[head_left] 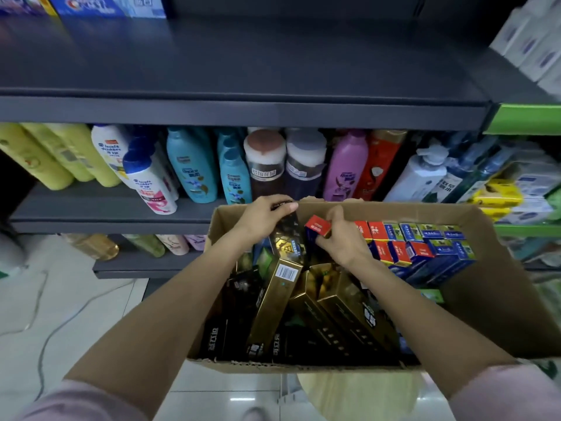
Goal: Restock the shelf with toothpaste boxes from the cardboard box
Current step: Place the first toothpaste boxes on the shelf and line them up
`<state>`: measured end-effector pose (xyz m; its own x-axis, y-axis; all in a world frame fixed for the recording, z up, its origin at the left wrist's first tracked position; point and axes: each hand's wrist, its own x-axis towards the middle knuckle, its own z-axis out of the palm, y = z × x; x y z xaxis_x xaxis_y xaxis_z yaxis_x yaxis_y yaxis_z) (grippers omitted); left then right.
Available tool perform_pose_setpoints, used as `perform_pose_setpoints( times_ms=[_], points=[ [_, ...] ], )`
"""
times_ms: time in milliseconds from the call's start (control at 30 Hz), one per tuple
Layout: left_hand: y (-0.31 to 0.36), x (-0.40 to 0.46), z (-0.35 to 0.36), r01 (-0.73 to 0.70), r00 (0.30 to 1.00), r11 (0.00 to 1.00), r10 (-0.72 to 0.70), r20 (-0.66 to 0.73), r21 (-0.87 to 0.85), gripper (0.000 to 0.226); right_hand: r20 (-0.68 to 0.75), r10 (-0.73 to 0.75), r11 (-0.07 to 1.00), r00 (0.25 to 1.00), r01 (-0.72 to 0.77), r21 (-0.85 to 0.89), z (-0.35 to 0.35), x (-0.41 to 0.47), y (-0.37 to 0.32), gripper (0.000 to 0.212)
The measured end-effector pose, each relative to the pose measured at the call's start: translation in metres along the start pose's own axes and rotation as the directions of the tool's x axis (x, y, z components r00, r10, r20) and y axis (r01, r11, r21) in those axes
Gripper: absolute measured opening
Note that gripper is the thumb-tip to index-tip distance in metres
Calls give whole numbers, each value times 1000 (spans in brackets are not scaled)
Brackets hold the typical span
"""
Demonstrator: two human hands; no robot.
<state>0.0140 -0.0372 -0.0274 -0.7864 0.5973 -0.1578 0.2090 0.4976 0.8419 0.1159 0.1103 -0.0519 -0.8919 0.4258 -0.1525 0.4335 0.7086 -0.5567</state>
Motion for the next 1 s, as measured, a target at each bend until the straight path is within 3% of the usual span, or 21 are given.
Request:
perform_pose_setpoints(
  times_ms=[133, 267, 400, 567, 700, 800, 933, 1000],
  points=[
    [23, 0, -7, -59, 983, 997, 48, -177, -58, 35, -194, -58, 934, 979, 121, 335, -43, -2, -15, 34],
    [52, -7, -19, -75, 916, 984, 4, -401, -162, 49, -201, -111, 760, 973, 213, 613, -75, -5, -37, 19],
    [87, -22, -36, -162, 856, 980, 81, -511, -116, 45, -215, -113, 664, 970, 235, 710, -98, -17, -66, 30],
    [122, -44, -68, -248, 835, 958, 135, -533, -146, 34, -212, -170, 630, 962, 272, 728, -117, -27, -108, 41],
    [140, -60, -101, -228, 876, 958, 126, -465, -171, 62, -311, -238, 658, 920, 389, 645, -135, -30, -155, 34],
    [145, -73, -130, -260, 904, 942, 160, -397, -212, 78, -310, -263, 693, 914, 403, 598, -144, -26, -182, 33],
    [150, -88, -182, -294, 899, 935, 200, -389, -199, 32, -384, -385, 725, 839, 533, 437, -156, -31, -238, 35],
    [147, -92, -214, -318, 892, 933, 234, -386, -167, 24, -442, -460, 736, 770, 610, 296, -158, -28, -274, 36]
  ],
)
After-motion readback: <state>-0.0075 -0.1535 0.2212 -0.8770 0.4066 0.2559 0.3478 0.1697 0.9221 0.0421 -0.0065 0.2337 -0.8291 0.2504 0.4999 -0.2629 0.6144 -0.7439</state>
